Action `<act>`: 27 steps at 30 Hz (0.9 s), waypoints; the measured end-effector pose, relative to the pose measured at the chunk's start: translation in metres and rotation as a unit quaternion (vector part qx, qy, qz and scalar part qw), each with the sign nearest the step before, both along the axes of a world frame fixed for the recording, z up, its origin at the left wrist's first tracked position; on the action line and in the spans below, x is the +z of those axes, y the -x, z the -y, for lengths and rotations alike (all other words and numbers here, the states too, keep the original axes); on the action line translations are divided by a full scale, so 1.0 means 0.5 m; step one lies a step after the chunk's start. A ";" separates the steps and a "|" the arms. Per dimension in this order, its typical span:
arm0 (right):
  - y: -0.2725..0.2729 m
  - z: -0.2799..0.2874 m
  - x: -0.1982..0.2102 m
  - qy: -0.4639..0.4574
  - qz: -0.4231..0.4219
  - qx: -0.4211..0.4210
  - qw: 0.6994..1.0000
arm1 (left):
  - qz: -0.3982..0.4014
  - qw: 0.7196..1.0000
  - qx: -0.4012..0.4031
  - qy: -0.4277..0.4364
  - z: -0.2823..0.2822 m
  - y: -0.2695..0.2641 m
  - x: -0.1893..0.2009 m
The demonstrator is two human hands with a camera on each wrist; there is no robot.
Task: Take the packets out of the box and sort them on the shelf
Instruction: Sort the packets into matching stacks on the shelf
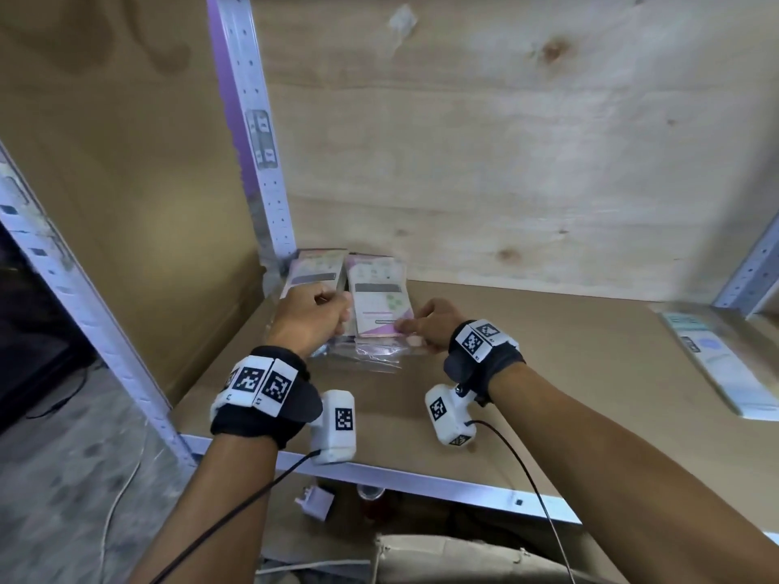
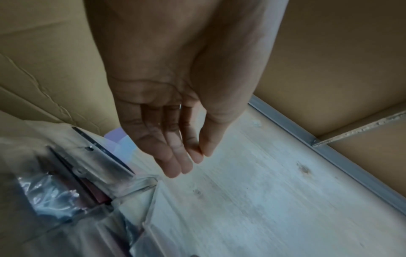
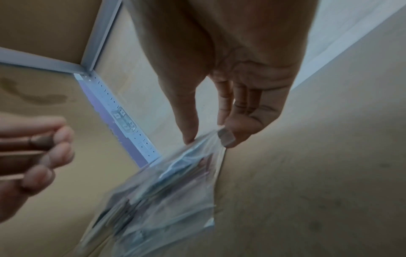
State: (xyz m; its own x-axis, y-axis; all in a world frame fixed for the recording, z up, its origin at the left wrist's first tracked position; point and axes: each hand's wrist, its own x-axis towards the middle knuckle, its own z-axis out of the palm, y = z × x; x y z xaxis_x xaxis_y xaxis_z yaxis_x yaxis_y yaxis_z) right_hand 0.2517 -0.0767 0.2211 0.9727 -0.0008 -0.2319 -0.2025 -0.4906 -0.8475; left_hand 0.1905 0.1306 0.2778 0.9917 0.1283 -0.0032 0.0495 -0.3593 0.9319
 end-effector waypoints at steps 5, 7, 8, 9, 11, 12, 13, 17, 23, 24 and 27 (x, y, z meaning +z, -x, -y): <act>0.047 0.042 0.018 -0.067 0.015 -0.022 0.997 | 0.012 0.991 -0.024 -0.129 0.032 0.000 -0.016; 0.074 0.062 0.031 -0.130 0.018 -0.048 0.990 | 0.019 0.978 -0.046 -0.201 0.050 -0.002 -0.023; 0.088 0.073 0.041 -0.166 0.019 -0.061 0.984 | 0.025 0.971 -0.064 -0.228 0.060 -0.002 -0.026; 0.103 0.085 0.052 -0.200 0.024 -0.071 0.977 | 0.032 0.965 -0.086 -0.245 0.071 0.001 -0.028; 0.132 0.110 0.075 -0.257 0.039 -0.077 0.963 | 0.046 0.956 -0.133 -0.257 0.092 0.010 -0.032; 0.146 0.124 0.088 -0.278 0.045 -0.073 0.957 | 0.064 0.950 -0.150 -0.266 0.103 0.014 -0.034; 0.160 0.138 0.100 -0.293 0.050 -0.066 0.952 | 0.095 0.943 -0.160 -0.278 0.116 0.016 -0.036; 0.205 0.199 0.136 -0.336 0.050 -0.041 0.940 | 0.229 0.913 -0.157 -0.299 0.174 0.027 -0.023; 0.258 0.298 0.174 -0.436 0.063 -0.041 0.897 | 0.258 0.940 -0.198 -0.099 0.258 0.063 -0.011; 0.265 0.312 0.173 -0.438 0.069 -0.050 0.895 | 0.244 0.946 -0.203 -0.065 0.270 0.071 -0.013; 0.286 0.338 0.148 -0.332 0.105 -0.083 0.934 | 0.202 0.954 -0.219 0.024 0.304 0.074 -0.029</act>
State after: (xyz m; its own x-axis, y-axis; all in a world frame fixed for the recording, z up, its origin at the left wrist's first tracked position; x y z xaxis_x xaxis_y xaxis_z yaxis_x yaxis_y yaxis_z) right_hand 0.1085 -0.2457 0.2952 0.9961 -0.0786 -0.0390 -0.0242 0.1813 -0.9831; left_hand 0.1537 -0.0213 0.2633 0.8716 -0.2899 0.3952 -0.4626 -0.2195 0.8590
